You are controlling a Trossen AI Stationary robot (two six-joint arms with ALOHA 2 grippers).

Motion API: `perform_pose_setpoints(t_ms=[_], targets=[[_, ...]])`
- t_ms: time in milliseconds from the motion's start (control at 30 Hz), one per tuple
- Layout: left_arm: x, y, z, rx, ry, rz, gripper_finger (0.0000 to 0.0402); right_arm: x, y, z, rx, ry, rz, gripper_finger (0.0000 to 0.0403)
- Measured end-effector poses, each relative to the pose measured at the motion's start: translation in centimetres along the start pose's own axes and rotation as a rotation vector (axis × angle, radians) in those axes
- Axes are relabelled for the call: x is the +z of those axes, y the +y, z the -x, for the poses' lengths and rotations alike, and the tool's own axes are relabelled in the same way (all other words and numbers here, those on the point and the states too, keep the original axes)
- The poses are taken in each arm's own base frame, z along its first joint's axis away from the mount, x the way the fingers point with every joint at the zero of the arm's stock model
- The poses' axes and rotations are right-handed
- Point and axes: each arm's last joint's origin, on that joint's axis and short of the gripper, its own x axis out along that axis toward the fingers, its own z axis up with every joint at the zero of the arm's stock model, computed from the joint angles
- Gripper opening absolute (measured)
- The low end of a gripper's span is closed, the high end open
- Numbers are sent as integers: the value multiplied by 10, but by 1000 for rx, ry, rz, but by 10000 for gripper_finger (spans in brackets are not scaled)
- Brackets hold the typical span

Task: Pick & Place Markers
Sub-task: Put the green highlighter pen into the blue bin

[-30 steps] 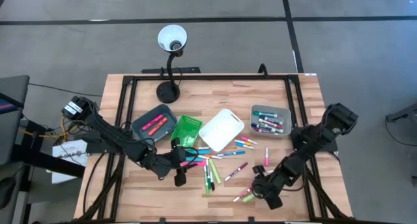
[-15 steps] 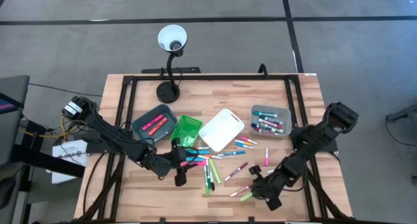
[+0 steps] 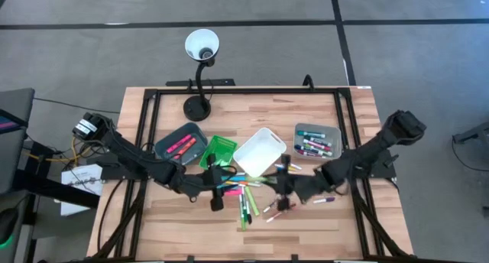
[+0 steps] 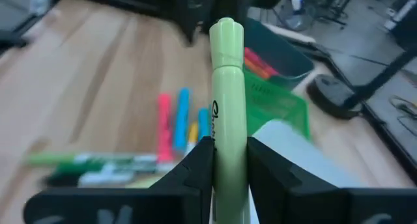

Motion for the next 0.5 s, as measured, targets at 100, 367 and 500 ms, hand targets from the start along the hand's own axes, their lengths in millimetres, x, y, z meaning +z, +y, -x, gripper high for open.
perform_pose_setpoints(t_ms=[100,367,500], targets=[[6,2,-2,4,-50,-72,176,2,-15,-19,46,-47,-11,64],[14,7,-5,15,-112,-97,176,17,-36,-42,236,-304,-61,70],[15,8,-6,-7,-116,-121,176,13,-44,-51,229,-297,-64,70]])
